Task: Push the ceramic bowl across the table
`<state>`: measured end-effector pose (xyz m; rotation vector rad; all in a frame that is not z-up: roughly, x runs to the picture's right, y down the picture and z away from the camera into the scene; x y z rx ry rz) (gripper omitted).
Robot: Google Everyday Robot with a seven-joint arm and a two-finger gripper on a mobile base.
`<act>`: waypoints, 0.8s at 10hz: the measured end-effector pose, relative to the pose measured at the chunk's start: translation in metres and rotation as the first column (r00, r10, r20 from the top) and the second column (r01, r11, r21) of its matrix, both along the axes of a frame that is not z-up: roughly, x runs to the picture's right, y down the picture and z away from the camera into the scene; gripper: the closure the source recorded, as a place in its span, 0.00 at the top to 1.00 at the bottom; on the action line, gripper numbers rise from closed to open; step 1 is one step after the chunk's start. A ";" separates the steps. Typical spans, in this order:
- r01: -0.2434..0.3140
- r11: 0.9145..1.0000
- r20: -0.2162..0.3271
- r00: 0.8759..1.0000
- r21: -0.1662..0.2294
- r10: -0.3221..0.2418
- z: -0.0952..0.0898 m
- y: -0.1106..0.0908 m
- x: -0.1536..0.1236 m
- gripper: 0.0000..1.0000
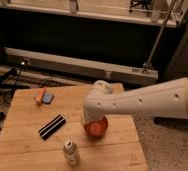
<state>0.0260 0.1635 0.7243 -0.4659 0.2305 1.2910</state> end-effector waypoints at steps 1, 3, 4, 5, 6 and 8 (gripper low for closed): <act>-0.050 0.999 -0.073 0.996 -0.005 0.050 -0.014 0.022 0.042 0.36; -0.096 0.995 -0.144 0.986 -0.039 0.089 -0.024 0.055 0.082 0.17; -0.109 0.992 -0.158 0.983 -0.061 0.098 -0.022 0.067 0.091 0.08; -0.114 0.990 -0.158 0.982 -0.085 0.100 -0.012 0.074 0.092 0.01; -0.111 0.989 -0.151 0.984 -0.095 0.096 -0.002 0.074 0.091 0.00; -0.107 0.989 -0.150 0.985 -0.106 0.091 0.027 0.068 0.097 0.00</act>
